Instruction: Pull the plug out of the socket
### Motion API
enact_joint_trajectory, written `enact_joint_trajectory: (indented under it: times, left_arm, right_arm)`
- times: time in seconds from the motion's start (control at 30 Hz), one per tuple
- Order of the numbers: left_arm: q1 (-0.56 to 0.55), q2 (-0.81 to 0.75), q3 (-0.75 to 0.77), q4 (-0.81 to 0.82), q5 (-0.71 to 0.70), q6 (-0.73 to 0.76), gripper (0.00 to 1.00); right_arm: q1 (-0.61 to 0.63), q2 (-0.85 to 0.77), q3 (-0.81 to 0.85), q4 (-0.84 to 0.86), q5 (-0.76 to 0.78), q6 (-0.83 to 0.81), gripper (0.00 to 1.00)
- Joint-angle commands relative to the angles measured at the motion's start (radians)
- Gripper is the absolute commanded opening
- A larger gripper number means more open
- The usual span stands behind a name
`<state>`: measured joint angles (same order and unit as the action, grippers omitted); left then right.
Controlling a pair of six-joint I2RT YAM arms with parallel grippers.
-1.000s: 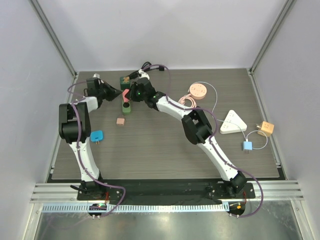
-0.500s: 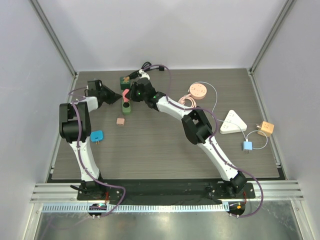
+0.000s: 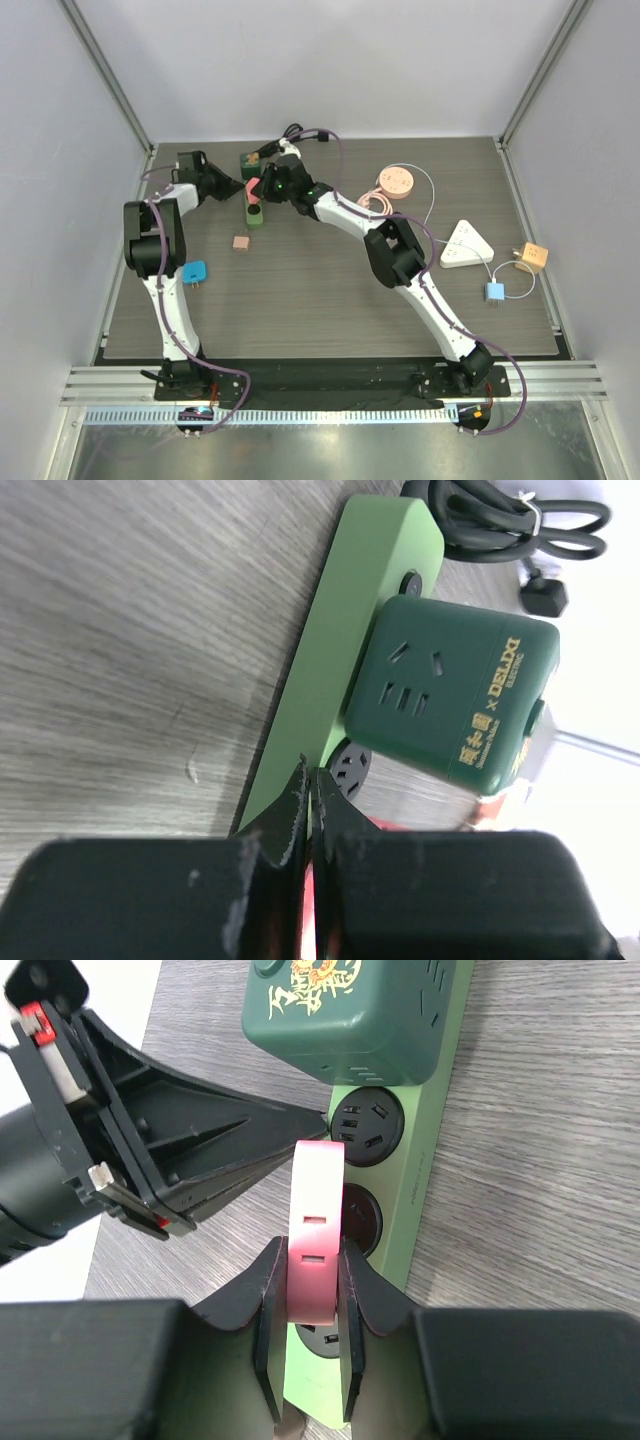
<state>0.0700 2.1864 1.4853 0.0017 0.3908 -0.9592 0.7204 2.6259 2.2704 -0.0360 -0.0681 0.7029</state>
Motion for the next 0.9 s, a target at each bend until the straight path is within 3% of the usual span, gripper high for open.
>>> enact_joint_trajectory:
  times: [0.0, 0.13, 0.33, 0.43, 0.87]
  left_arm:
    - [-0.052, 0.038, 0.062, -0.17, -0.072, 0.115, 0.0]
    - [-0.056, 0.049, 0.085, -0.203, -0.072, 0.195, 0.0]
    - [-0.061, 0.082, 0.112, -0.192, -0.029, 0.189, 0.0]
    - [-0.102, 0.09, 0.118, -0.192, -0.043, 0.195, 0.0]
    - [-0.153, 0.085, 0.164, -0.233, -0.119, 0.238, 0.0]
  right_arm:
    - [-0.007, -0.049, 0.07, 0.093, -0.033, -0.029, 0.01]
    - [-0.007, -0.043, 0.118, 0.096, -0.052, -0.028, 0.01]
    - [-0.019, -0.026, 0.162, 0.16, -0.114, 0.051, 0.01]
    - [-0.03, 0.023, 0.271, 0.18, -0.151, 0.119, 0.01]
    - [-0.029, -0.036, 0.278, 0.168, 0.039, 0.191, 0.01]
